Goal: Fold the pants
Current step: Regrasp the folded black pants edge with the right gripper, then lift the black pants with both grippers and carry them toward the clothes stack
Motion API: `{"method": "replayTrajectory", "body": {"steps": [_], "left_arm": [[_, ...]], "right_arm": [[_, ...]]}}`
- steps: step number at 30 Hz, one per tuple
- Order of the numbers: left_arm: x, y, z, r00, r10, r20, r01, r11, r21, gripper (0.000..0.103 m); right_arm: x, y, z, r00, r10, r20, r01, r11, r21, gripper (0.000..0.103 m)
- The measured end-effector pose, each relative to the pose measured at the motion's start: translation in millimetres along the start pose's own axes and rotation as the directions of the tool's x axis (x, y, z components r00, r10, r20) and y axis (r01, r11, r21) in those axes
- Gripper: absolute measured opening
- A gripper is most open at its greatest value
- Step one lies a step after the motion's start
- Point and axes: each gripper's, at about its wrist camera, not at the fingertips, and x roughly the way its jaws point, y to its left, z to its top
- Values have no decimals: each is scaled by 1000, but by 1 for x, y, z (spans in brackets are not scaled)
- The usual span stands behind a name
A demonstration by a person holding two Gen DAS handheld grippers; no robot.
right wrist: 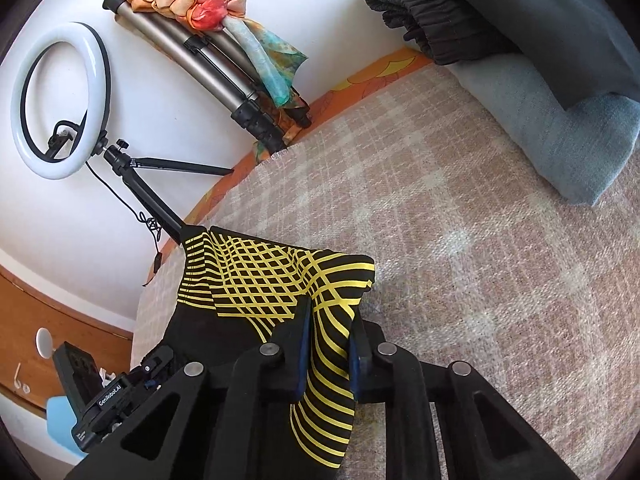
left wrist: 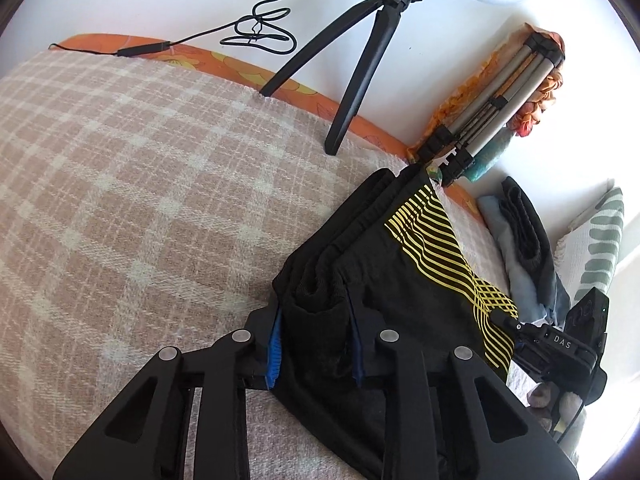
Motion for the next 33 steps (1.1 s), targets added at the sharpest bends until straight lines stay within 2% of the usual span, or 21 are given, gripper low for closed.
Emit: {"method": "replayTrajectory", "body": {"steps": [3,8,16,26,33], "left_arm": [[-2,-6,-1,1000,16,13,-17,999,41,23],[-7,-12,0,999,23,31,-25,997,76,22],[-29,-41,-6,996,17,92,-36,978,204,21],[-49,-91,-21,990,-72,125,31,952,305,21],[-51,-130,-28,979,-156,130,104,934,341,20]], "right_arm": [[0,9,0,999,-43,2,43,997,-58,8],[-8,25,0,995,-94,24,96,986,-137,6],[-31,73,-1,981,-164,99,188,921,-342,6],[-73,105,11,968,-186,167,243,854,-459,6],[-118,110,27,953,-202,226,290,824,-487,6]]}}
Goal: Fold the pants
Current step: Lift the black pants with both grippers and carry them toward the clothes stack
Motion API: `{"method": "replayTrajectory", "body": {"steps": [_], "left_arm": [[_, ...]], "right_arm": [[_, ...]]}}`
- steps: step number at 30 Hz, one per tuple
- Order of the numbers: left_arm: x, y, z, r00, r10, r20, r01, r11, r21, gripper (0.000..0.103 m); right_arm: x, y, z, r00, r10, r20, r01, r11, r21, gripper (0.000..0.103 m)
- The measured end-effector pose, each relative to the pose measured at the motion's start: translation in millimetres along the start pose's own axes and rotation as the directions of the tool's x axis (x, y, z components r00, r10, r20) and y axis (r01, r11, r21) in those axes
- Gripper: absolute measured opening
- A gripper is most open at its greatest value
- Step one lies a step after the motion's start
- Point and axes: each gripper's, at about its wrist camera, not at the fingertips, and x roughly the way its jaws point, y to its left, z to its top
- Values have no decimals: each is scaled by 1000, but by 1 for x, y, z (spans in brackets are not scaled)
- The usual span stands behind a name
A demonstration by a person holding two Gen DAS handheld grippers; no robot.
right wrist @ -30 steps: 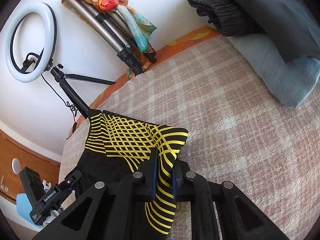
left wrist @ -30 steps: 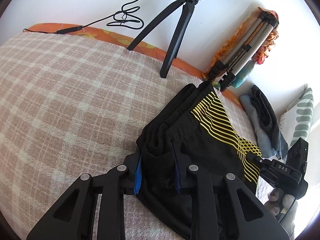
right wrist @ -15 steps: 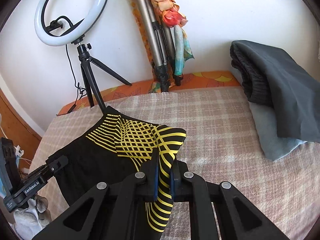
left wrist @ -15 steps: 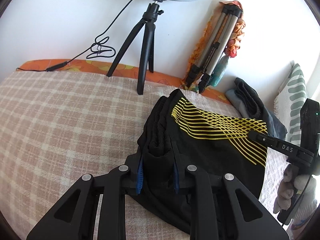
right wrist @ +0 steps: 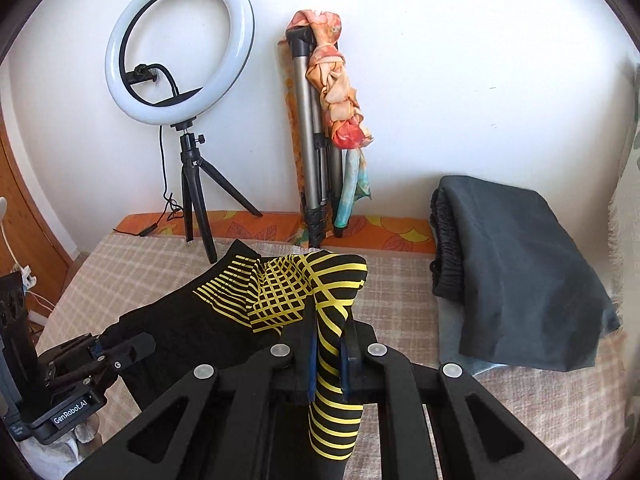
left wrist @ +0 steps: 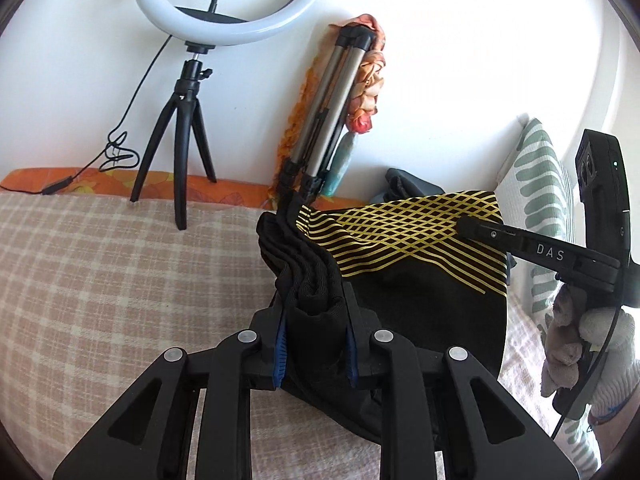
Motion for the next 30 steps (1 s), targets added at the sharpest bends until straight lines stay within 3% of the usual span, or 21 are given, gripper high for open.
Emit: {"method": "replayTrajectory", "body": {"steps": [16,24,30], "left_arm": [[36,-131,54,983,-174,66,164,977,136,20],[79,-192,88,968,-225,112,198,957,212,20],[120,-210,103,970,-217,109,189,957,220,20]], "right_arm": [[-65,-78,66,982,-154,110,160,986,-47,6],[-66,-142,109,961,-222,167,232,972,-44,6],[-44,-188,128,963,-214,165,215,977,16,6]]}}
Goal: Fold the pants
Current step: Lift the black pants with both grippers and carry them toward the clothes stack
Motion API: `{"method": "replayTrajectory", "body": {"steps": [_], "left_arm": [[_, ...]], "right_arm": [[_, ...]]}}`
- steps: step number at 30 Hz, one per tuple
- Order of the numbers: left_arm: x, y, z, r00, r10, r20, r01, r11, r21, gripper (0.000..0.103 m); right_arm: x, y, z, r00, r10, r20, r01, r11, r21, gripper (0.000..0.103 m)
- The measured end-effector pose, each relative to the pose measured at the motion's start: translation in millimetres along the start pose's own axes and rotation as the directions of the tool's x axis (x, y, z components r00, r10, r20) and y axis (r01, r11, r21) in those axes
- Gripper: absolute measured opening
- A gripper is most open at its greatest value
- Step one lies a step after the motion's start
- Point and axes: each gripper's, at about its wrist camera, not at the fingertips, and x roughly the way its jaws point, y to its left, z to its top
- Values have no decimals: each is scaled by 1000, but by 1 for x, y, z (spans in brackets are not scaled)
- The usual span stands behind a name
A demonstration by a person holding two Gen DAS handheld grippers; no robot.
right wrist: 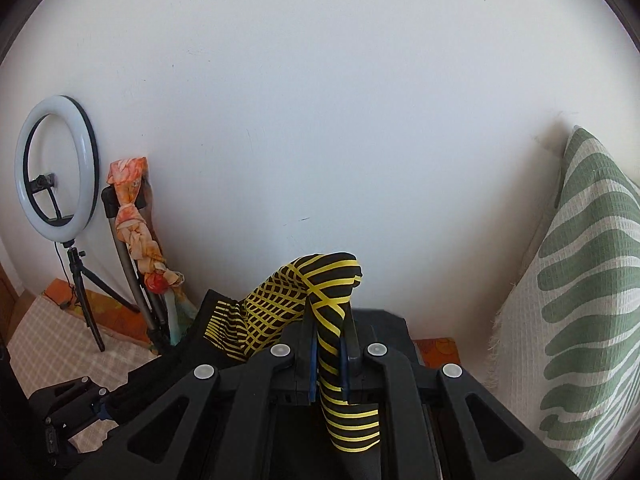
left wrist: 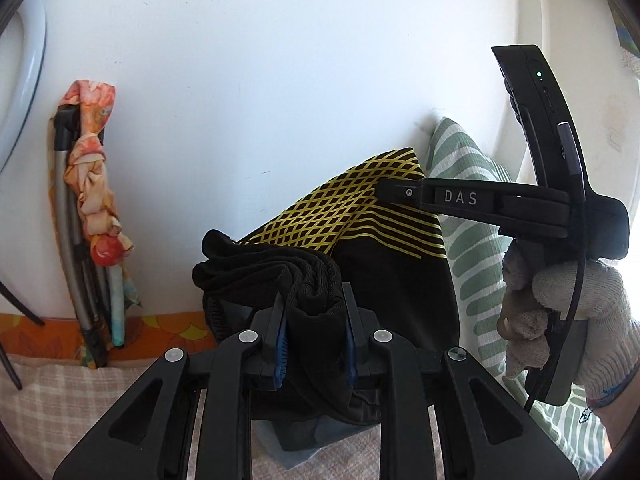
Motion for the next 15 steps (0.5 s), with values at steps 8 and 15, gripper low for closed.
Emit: {"method": "replayTrajectory", "body": {"steps": [8,15], "left_arm": [[40,5,-34,997,-15,-81,11,999,-41,20],[58,17,-64,992,-1,-127,-14,993,-120,21]], "right_arm": [[54,-33,-1,998,-5,-60,3,1000,-24,6],[121,-37,-19,985,-41,-170,17,990,-142,7]]}}
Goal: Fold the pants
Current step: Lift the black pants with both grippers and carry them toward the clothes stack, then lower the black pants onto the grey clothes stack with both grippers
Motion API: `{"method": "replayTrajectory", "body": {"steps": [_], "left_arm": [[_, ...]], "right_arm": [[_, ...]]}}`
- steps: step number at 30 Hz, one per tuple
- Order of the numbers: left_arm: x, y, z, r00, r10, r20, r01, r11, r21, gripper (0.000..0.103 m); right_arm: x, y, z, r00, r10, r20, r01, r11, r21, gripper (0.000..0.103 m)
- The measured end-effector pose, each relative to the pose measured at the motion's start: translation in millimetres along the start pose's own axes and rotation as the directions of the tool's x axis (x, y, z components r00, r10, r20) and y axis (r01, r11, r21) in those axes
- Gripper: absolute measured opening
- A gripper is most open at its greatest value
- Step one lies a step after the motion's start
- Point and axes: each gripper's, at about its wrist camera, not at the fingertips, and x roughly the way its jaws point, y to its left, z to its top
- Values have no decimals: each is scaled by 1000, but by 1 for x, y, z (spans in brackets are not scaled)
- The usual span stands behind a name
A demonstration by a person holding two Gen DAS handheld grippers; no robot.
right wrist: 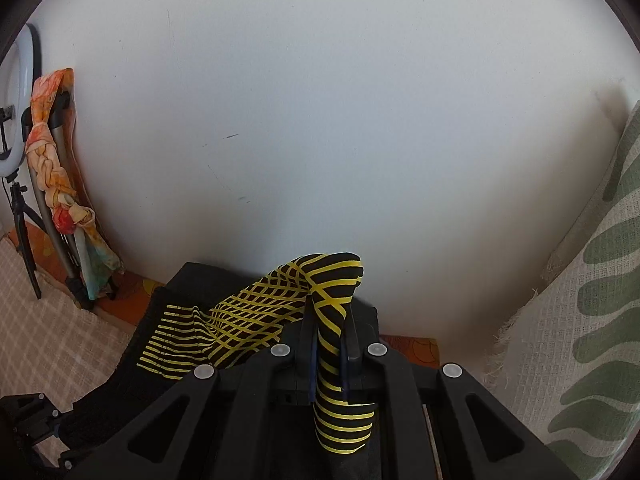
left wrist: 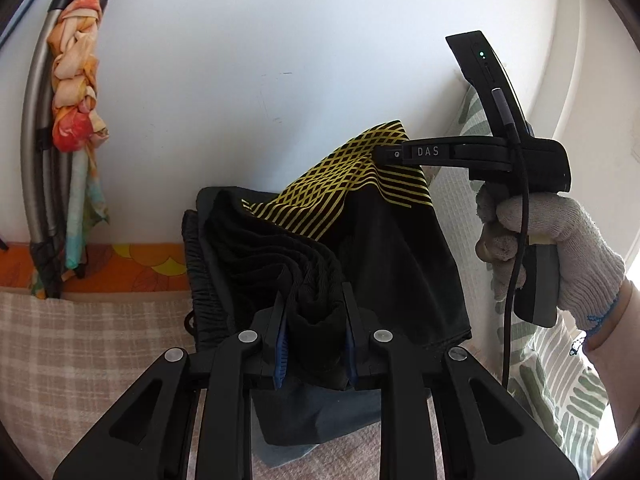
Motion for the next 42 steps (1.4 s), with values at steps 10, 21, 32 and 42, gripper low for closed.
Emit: {"method": "replayTrajectory", "body": {"steps": [10,21,32,42], "left_arm": [[-48,25,9,999,38,-1,-38,999,-27,60],[48,55,72,988,29,-152,-47,992,-119,60],[84,46,76,966,163,-201,-166,986,1,26],[93,21,79,936,348,-62,-314,898,308,9]], "right_arm": [[51,-34,-32,994,65,-93,-48,982,182,37],[-25,-62,-113,988,136,-73,-105,941,323,41],[-22,-47,-158,964,243,-106,-188,907,377,11],[-31,-40,-169,966,203,-162,-147,941,305,14]]}}
